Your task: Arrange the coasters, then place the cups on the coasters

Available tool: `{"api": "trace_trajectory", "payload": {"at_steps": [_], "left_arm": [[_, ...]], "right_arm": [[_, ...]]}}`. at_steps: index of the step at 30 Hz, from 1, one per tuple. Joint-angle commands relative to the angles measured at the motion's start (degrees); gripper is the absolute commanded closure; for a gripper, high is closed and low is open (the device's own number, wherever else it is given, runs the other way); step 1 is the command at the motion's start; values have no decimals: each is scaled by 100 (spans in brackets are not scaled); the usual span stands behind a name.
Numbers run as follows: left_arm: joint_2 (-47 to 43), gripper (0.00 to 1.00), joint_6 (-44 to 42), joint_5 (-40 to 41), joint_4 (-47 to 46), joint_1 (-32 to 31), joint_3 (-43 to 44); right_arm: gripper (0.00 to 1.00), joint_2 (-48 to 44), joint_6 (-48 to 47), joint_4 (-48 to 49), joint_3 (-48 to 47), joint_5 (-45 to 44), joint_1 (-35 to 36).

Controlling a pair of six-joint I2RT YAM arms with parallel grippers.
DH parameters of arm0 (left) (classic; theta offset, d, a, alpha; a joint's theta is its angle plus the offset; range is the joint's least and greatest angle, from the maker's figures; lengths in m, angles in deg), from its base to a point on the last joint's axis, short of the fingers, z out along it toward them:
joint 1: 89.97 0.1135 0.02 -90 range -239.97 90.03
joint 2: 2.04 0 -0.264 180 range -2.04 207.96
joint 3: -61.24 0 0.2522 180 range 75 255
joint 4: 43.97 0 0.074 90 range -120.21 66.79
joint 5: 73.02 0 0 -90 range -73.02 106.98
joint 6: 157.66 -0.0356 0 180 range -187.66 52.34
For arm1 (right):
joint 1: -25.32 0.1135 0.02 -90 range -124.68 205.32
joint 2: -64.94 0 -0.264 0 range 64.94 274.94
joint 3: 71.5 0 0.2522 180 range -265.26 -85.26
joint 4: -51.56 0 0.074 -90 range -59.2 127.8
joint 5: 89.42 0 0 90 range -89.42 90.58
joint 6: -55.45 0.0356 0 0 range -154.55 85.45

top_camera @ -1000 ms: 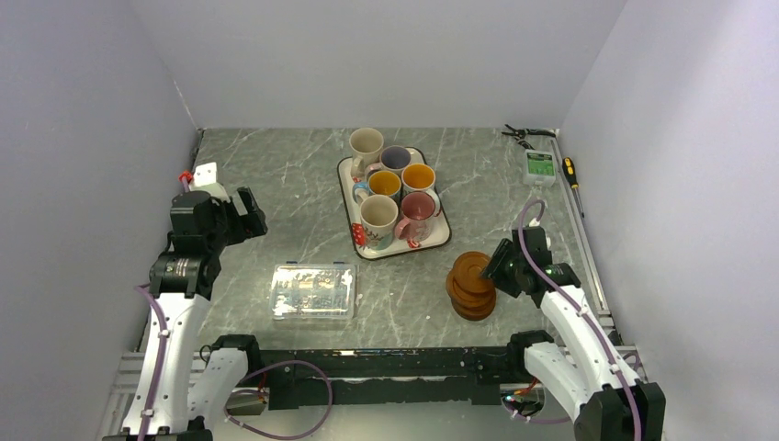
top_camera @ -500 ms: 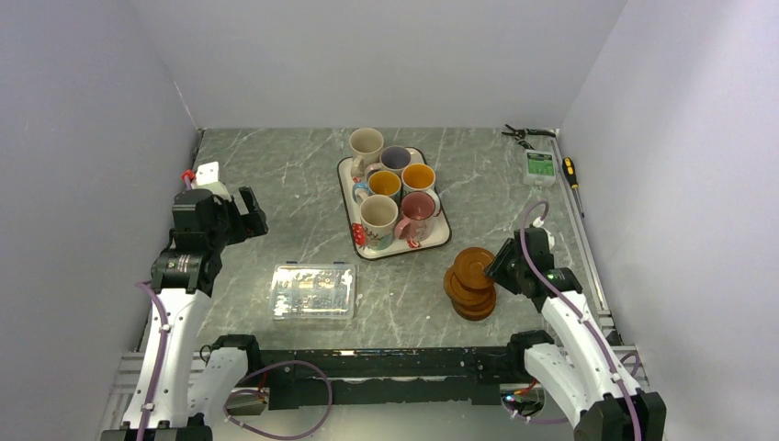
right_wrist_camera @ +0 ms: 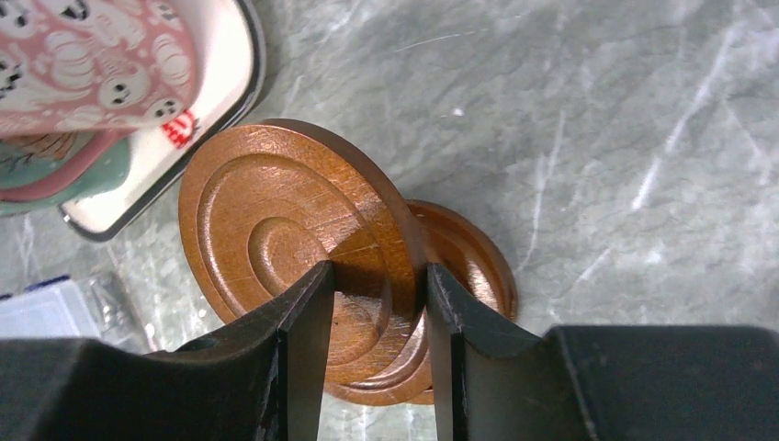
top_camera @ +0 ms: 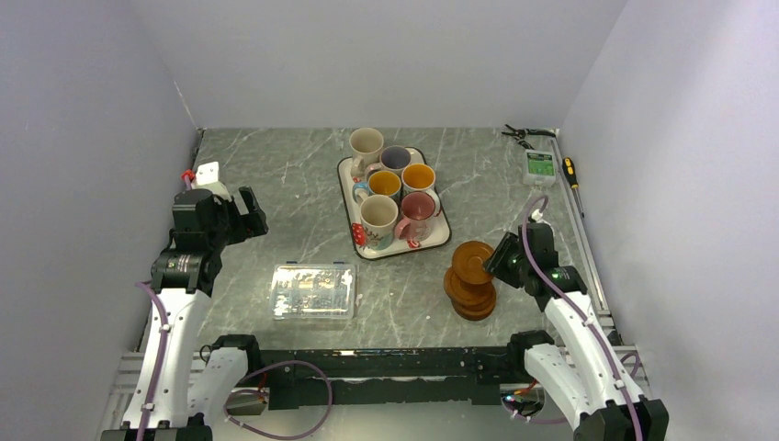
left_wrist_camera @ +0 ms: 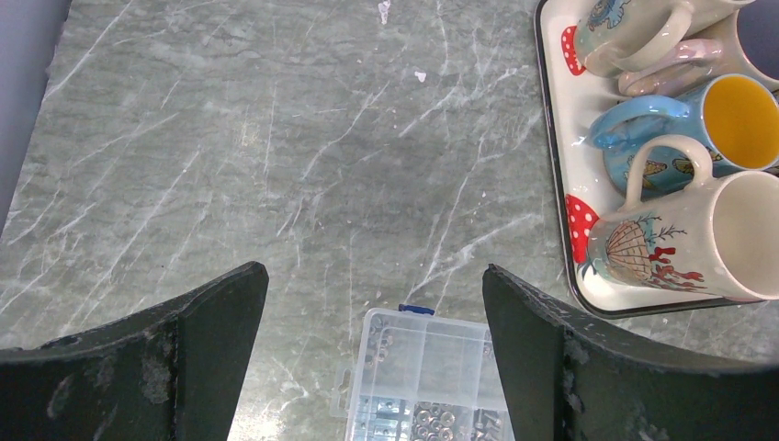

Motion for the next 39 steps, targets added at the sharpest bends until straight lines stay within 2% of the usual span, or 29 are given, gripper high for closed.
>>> {"api": "trace_trajectory", "payload": {"at_steps": [1,5,11,18,25,30,39], "left_arm": [[-49,6,-93,-71,-103,-17,97],[-54,6,-97,-79,-102,-23,106],[-13,6,-91,-80,-119,-22,97],[36,6,-88,-80,-119,-21,106],[92,6,-81,-71,-101,-23,114],[94,6,-82,-23,-85,-23,115],[143,6,-64,36,-56,-23,123]], "right_arm": [[100,27,-382,269,-395,799,32],[100,281,-516,277,-556,1101,306],[100,802,-276,678,-746,1129,1273],[100,1563,165,1382,-901,700,2527],[100,2444,379,1421,-1191,96,3359],[100,2891,450,1494,-1375,-308,3854],[100,3724,709,2202,-1362,-172,4339]]}}
